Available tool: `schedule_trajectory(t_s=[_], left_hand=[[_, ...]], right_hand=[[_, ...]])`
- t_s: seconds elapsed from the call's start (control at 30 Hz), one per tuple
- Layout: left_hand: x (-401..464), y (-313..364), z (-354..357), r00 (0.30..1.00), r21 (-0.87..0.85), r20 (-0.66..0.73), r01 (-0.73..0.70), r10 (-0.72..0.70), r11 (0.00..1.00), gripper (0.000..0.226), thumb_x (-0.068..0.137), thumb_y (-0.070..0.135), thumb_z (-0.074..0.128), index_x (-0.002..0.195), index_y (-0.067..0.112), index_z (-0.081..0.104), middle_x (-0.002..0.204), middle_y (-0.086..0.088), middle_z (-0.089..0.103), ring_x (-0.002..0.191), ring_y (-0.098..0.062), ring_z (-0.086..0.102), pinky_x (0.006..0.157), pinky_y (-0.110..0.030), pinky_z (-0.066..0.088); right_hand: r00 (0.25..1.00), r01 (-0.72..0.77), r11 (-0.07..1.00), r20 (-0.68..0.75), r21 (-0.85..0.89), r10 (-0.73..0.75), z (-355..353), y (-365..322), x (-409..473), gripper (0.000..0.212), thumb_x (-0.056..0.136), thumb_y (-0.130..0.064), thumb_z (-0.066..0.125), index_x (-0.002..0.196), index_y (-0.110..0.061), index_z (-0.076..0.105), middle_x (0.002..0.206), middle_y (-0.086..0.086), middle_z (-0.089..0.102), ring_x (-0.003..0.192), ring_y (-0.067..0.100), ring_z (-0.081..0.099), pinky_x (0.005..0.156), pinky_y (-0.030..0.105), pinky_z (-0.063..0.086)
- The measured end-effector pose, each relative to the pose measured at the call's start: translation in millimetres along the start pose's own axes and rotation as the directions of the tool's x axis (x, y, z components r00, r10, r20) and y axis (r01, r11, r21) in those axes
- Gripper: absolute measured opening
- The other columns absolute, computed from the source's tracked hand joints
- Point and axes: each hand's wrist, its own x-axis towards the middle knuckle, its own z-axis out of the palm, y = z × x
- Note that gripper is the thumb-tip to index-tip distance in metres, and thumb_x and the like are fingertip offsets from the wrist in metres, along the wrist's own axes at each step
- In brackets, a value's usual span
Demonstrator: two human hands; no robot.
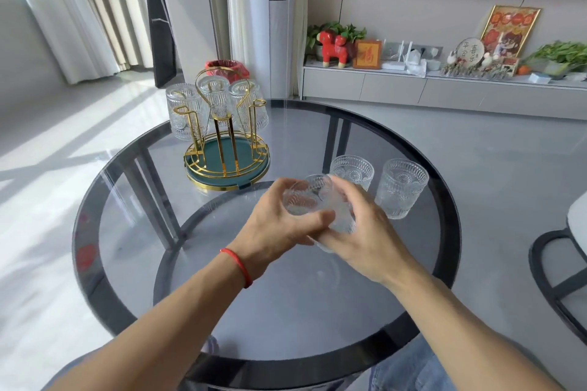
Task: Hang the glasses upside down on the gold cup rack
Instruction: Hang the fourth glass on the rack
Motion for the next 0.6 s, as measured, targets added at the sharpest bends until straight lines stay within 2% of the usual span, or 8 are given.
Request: schedule_trajectory(t_s=[0.1,0.2,0.27,0.37,0.43,0.5,0.57,0.6], left_hand=[[11.2,5.2,-21.7,0.996,-0.166,-0.067,0.048,-0.060,0.985,0.087,0.054,0.041,0.089,0.128,0.010,0.054,0.128,-0.017,0.063,0.107,-0.029,0.073,0.078,-0.059,0.065],[17.0,2.7,-38.3,0.991,-0.242,-0.100,0.064,-0.091,0.968,0.090,0.056,0.041,0.087,0.130,0.005,0.050,0.132,-0.024,0.059,0.116,-0.035,0.067,0.075,-0.054,0.065],[19.0,-2.1,-45.5,0.989,-0.282,-0.086,0.092,-0.120,0.955,0.087,0.061,0.040,0.085,0.131,0.005,0.050,0.132,-0.025,0.060,0.122,-0.038,0.063,0.075,-0.050,0.065],[23.8,-10.9,-61.3,0.997,-0.290,-0.024,0.066,-0.076,0.955,0.071,0.075,0.034,0.081,0.136,0.007,0.056,0.133,-0.020,0.065,0.125,-0.031,0.064,0.081,-0.045,0.064],[25.7,-15.7,-74.9,1.000,-0.127,-0.011,0.009,-0.010,0.992,0.072,0.080,0.046,0.076,0.140,0.012,0.057,0.132,-0.012,0.068,0.120,-0.017,0.067,0.089,-0.042,0.063],[27.1,-22.8,-87.7,0.995,0.141,-0.067,-0.061,0.071,0.988,0.075,0.081,0.066,0.058,0.141,0.020,0.058,0.134,0.000,0.067,0.122,-0.011,0.063,0.101,-0.038,0.056],[30.7,-34.4,-100.0,0.976,0.469,-0.112,-0.111,0.185,0.876,0.071,0.089,0.067,0.040,0.142,0.023,0.057,0.143,0.002,0.059,0.137,-0.018,0.051,0.111,-0.032,0.043],[33.6,-42.2,-105.6,0.970,0.641,-0.091,-0.115,0.224,0.759,0.072,0.091,0.066,0.036,0.146,0.023,0.052,0.152,-0.002,0.052,0.146,-0.022,0.041,0.116,-0.035,0.036]], right_hand=[[0.981,-0.190,0.943,0.093,0.273,0.170,10.4,-6.8,14.0,0.086,0.083,-0.066,0.061,0.158,-0.036,0.032,0.157,-0.015,0.043,0.136,-0.009,0.044,0.120,0.031,0.034],[0.915,-0.401,0.719,0.200,0.568,0.352,24.4,-13.5,26.5,0.052,0.107,-0.050,0.043,0.150,-0.020,0.044,0.148,0.023,0.057,0.118,0.043,0.069,0.107,0.056,0.053],[0.901,-0.429,0.615,0.261,0.662,0.348,31.1,-15.5,30.9,0.047,0.110,-0.041,0.042,0.142,-0.009,0.053,0.134,0.038,0.061,0.099,0.051,0.070,0.096,0.057,0.059],[0.928,-0.362,0.552,0.235,0.751,0.288,34.4,-17.6,38.3,0.042,0.109,-0.033,0.049,0.137,-0.003,0.059,0.128,0.028,0.071,0.105,0.048,0.070,0.088,0.047,0.063],[0.953,-0.269,0.596,0.119,0.757,0.279,35.1,-19.8,47.9,0.040,0.108,-0.030,0.053,0.139,-0.007,0.059,0.135,0.021,0.068,0.120,0.039,0.068,0.095,0.046,0.060],[0.957,-0.170,0.732,-0.066,0.660,0.282,35.5,-20.2,59.4,0.045,0.105,-0.034,0.058,0.147,-0.018,0.050,0.141,0.010,0.064,0.118,0.019,0.072,0.104,0.047,0.056],[0.943,-0.104,0.851,-0.220,0.515,0.249,32.3,-24.5,75.3,0.055,0.100,-0.045,0.060,0.150,-0.033,0.043,0.152,0.002,0.056,0.125,0.014,0.066,0.111,0.049,0.050],[0.939,-0.082,0.887,-0.264,0.454,0.222,28.5,-28.3,85.0,0.061,0.095,-0.051,0.059,0.151,-0.037,0.041,0.157,-0.001,0.052,0.132,0.016,0.061,0.114,0.050,0.047]])
